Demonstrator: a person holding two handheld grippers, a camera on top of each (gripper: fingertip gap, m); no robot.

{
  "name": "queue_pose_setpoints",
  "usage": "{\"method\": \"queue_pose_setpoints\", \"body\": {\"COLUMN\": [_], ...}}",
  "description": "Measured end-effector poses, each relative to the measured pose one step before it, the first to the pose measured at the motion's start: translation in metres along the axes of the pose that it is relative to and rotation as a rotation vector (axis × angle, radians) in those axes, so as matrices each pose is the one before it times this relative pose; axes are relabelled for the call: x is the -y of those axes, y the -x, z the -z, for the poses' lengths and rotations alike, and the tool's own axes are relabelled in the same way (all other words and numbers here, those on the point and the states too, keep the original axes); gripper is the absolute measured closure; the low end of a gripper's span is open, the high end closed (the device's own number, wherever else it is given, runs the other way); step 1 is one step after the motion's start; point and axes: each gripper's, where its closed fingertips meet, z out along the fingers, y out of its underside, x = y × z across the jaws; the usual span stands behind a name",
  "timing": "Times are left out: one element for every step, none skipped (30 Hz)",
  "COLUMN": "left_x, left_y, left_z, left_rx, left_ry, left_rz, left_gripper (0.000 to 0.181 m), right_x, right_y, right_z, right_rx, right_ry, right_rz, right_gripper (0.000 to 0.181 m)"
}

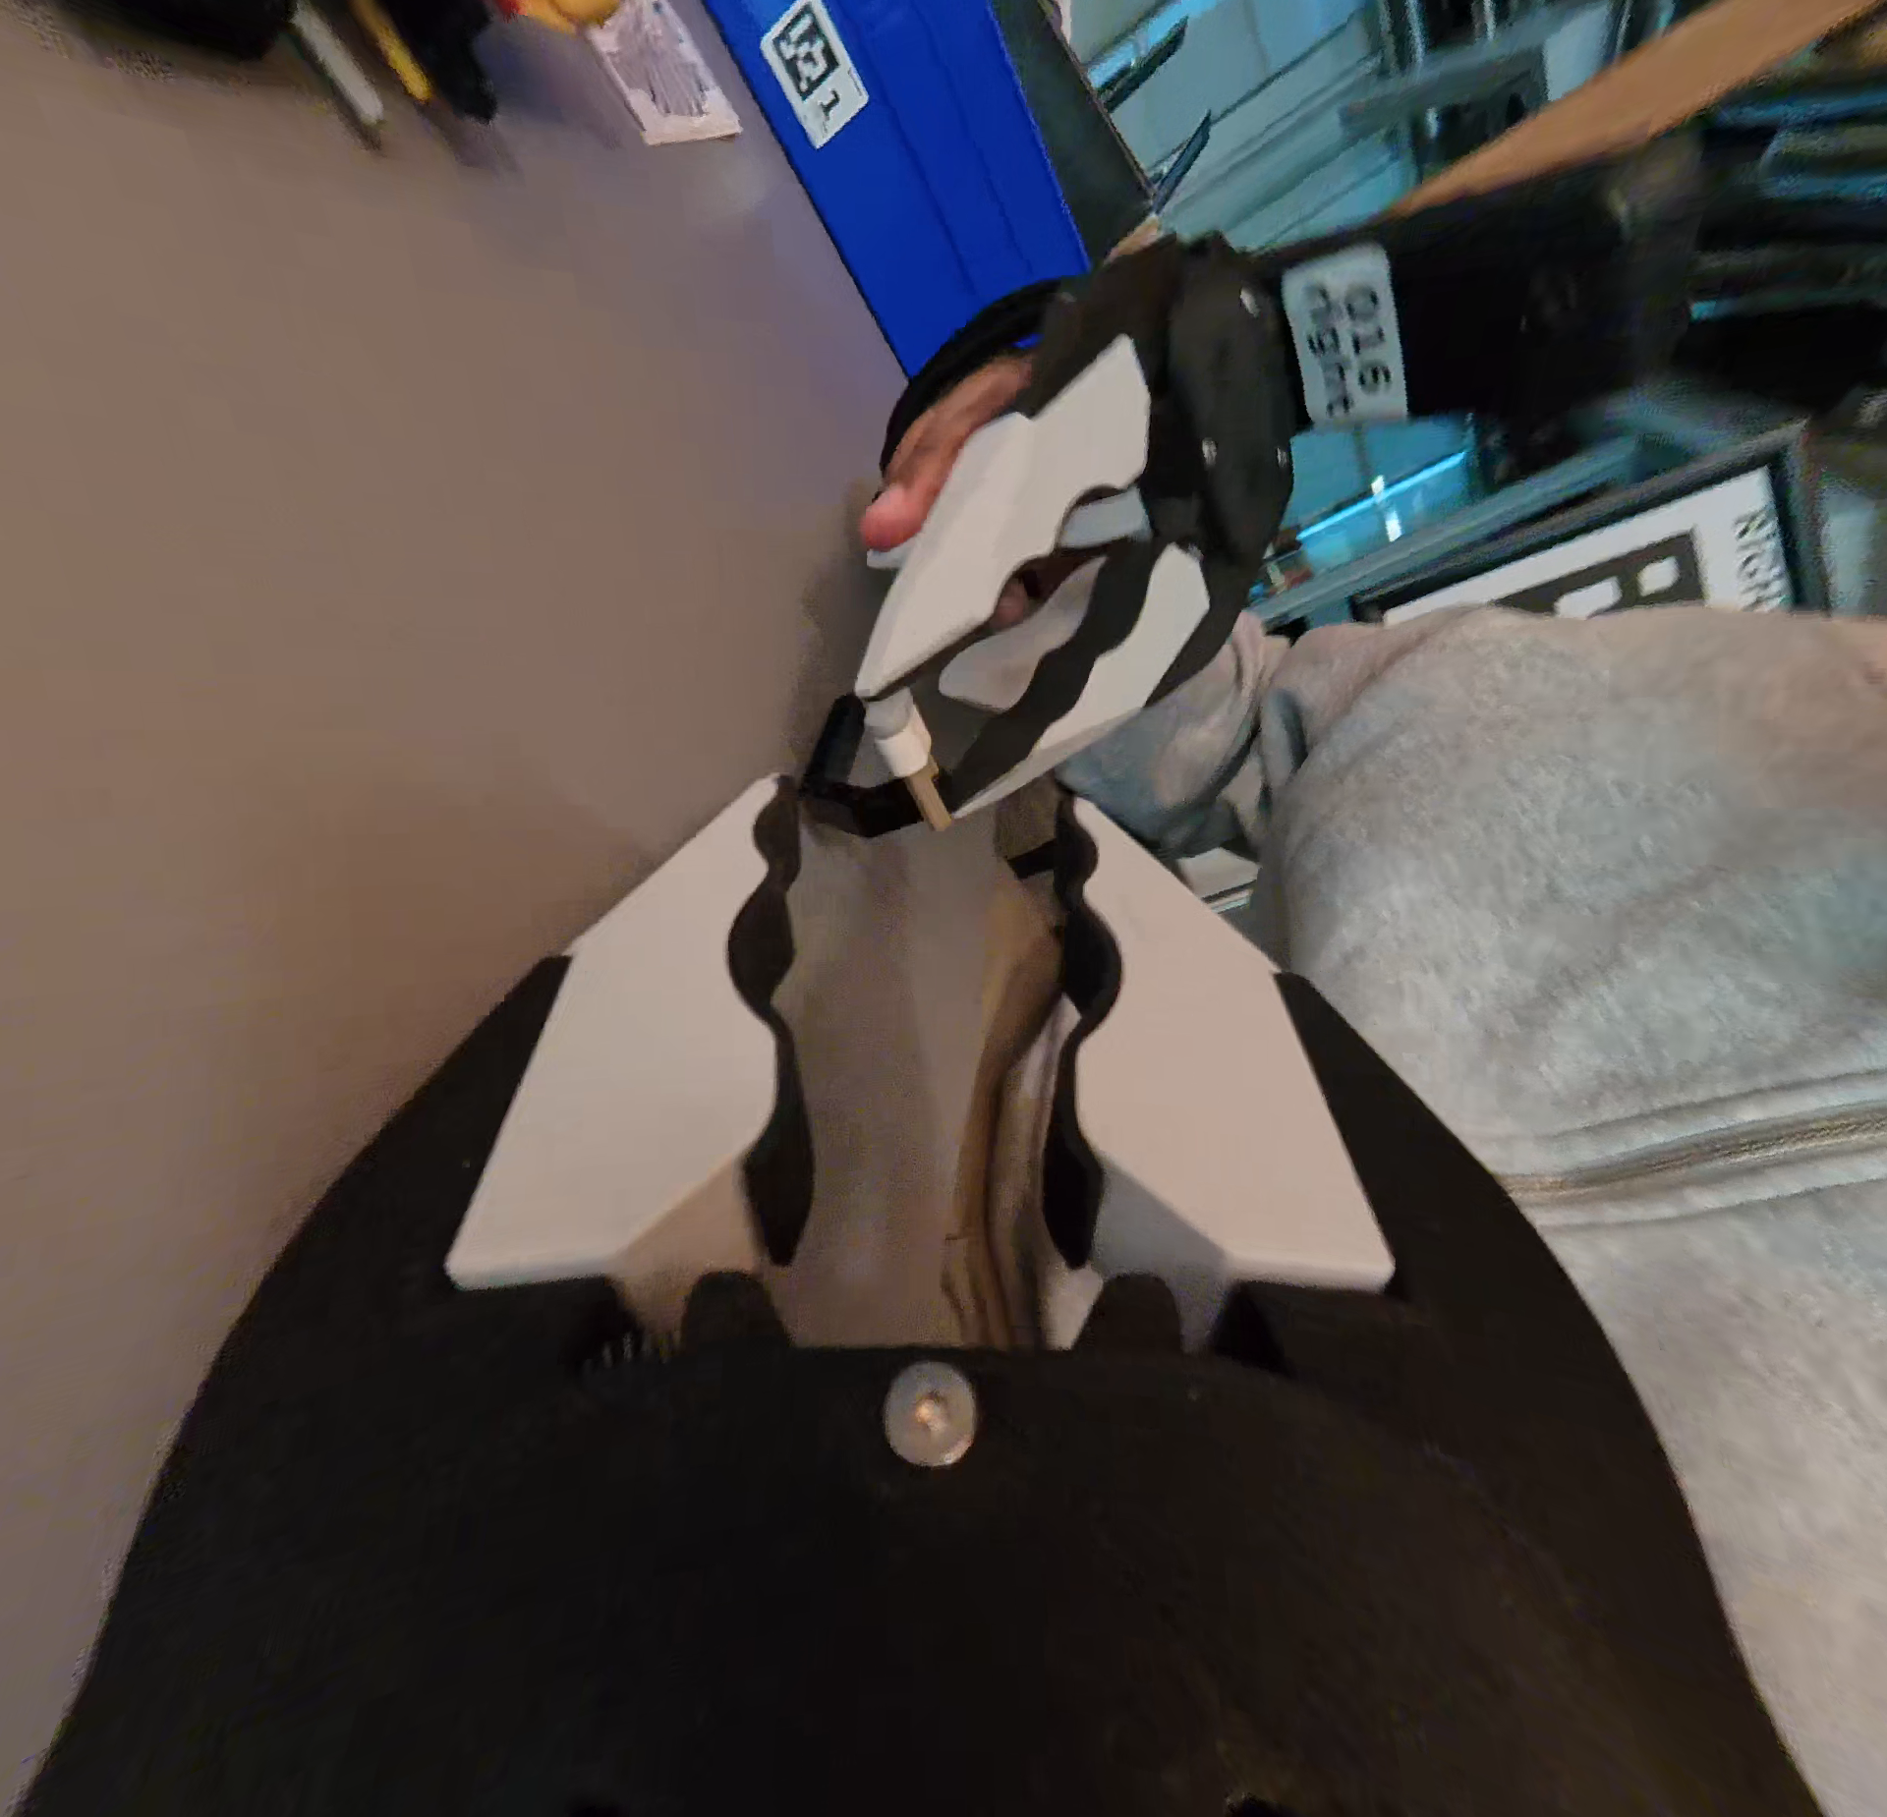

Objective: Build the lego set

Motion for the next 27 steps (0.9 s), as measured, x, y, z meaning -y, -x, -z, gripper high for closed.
{"method": "queue_pose_setpoints", "body": {"left_x": [0.0016, 0.00194, 0.00214, 0.002, 0.00076, -0.00079, -0.00113, -0.00094, -0.00075, -0.00125, -0.00105, -0.00096, -0.0013, -0.00119, -0.00112, -0.00119, -0.00093, -0.00049, -0.00017, 0.00107, 0.00195, 0.00133, 0.00149, 0.00183, 0.00166, 0.00165, 0.0018], "left_y": [0.0005, 0.00039, -0.00049, -0.00185, -0.00018, -0.00053, -0.00245, -0.0016, -0.00075, -0.00152, 0.00055, 0.00099, -0.00192, -0.0007, -0.00099, -0.00226, -0.0014, -0.00025, -0.00074, -0.00022, 0.00105, -0.00001, -0.00047, -0.00036, -0.00033, -0.0009, -0.00093], "left_z": [0.00049, 0.00039, 0.00062, 0.00044, 0.00013, -0.00021, -0.00075, -0.00057, -0.00071, -0.00074, -0.0008, -0.00084, -0.00087, -0.00084, -0.00101, -0.00091, -0.00077, -0.00066, -0.00038, 0.00016, 0.00063, 0.00067, 0.00078, 0.00078, 0.00079, 0.00081, 0.00103], "left_rx": [0.0232, 0.0269, 0.0224, 0.0086, 0.0135, 0.0047, -0.0108, -0.0047, 0.0003, -0.0047, 0.0099, 0.0134, -0.0037, 0.0039, 0.0025, -0.0054, 0.0011, 0.0077, 0.0035, 0.0078, 0.0136, 0.0049, 0.0006, 0.0023, 0.0037, 0.0025, 0.0025], "left_ry": [-0.0057, -0.008, -0.007, -0.0063, -0.0005, 0.0063, 0.008, 0.0065, 0.0063, 0.0094, 0.0092, 0.0093, 0.0103, 0.0098, 0.009, 0.0091, 0.0067, 0.0048, 0.0015, -0.0062, -0.012, -0.0088, -0.0106, -0.0125, -0.0111, -0.0111, -0.012], "left_rz": [-0.0656, -0.0703, -0.0597, -0.0452, -0.0298, -0.0157, -0.0112, -0.0102, -0.0087, -0.01, -0.0086, -0.0095, -0.0163, -0.0138, -0.012, -0.0159, -0.0156, -0.0116, -0.0124, -0.013, -0.0115, -0.0083, -0.0078, -0.0095, -0.0112, -0.0157, -0.0169], "left_gripper": [0.129, 0.128, 0.128, 0.128, 0.128, 0.129, 0.129, 0.131, 0.133, 0.135, 0.138, 0.14, 0.142, 0.144, 0.145, 0.147, 0.148, 0.148, 0.149, 0.15, 0.152, 0.152, 0.153, 0.153, 0.153, 0.153, 0.153], "right_x": [0.00023, 0.0007, 0.00113, 0.00089, 0.00043, -0.00021, -0.00008, 0.00068, 0.0014, 0.0015, 0.00103, 0.00054, 0.00023, 0.00007, -0.00015, 0.00013, 0.00027, 0.00062, 0.00089, 0.00085, 0.00087, 0.00143, 0.00193, 0.00209, 0.00232, 0.00223, 0.00223], "right_y": [-0.00017, 0.00073, 0.00107, 0.00076, 0.0006, 0.00089, 0.00129, 0.00144, 0.0015, 0.00132, 0.00091, 0.00106, 0.0012, 0.00085, 0.00106, 0.00075, 0.0007, 0.00095, 0.00046, 0.00021, -0.00012, -0.00009, 0.00015, 0.00039, 0.00035, 0.00085, 0.00095], "right_z": [0.00097, 0.00062, 0.00053, 0.0005, 0.00028, 0.0001, -0.00025, 0.00001, 0.00035, 0.00046, 0.00042, 0.00038, 0.00019, -0.00003, -0.00032, -0.00061, -0.00063, -0.00062, -0.00062, -0.00041, -0.00025, 0.00021, 0.00053, 0.00054, 0.00047, 0.00044, 0.00039], "right_rx": [0.0291, 0.0366, 0.0358, 0.0271, 0.0187, 0.0174, 0.0196, 0.0186, 0.0169, 0.0149, 0.0111, 0.0097, 0.0091, 0.007, 0.0066, 0.0046, 0.0052, 0.0077, 0.0054, 0.0032, 0.0025, 0.0035, 0.0066, 0.0083, 0.0091, 0.0129, 0.0144], "right_ry": [-0.0165, -0.0171, -0.0197, -0.0188, -0.0142, -0.0077, -0.0062, -0.0072, -0.0097, -0.0112, -0.0085, -0.0048, -0.003, -0.0017, -0.0002, -0.0007, -0.0017, -0.0039, -0.0056, -0.0053, -0.006, -0.0103, -0.0139, -0.0155, -0.0168, -0.0174, -0.0177], "right_rz": [-0.0596, -0.0654, -0.0574, -0.0378, -0.0191, -0.0163, -0.0197, -0.0184, -0.0159, -0.0141, -0.011, -0.0067, -0.006, -0.0061, -0.0035, -0.0032, -0.0059, -0.0081, -0.0082, -0.0072, -0.0073, -0.0093, -0.0116, -0.0126, -0.0138, -0.0163, -0.0173], "right_gripper": [0.155, 0.155, 0.155, 0.155, 0.155, 0.155, 0.155, 0.156, 0.156, 0.156, 0.156, 0.156, 0.156, 0.156, 0.156, 0.156, 0.156, 0.156, 0.156, 0.156, 0.156, 0.156, 0.156, 0.156, 0.156, 0.156, 0.156]}}
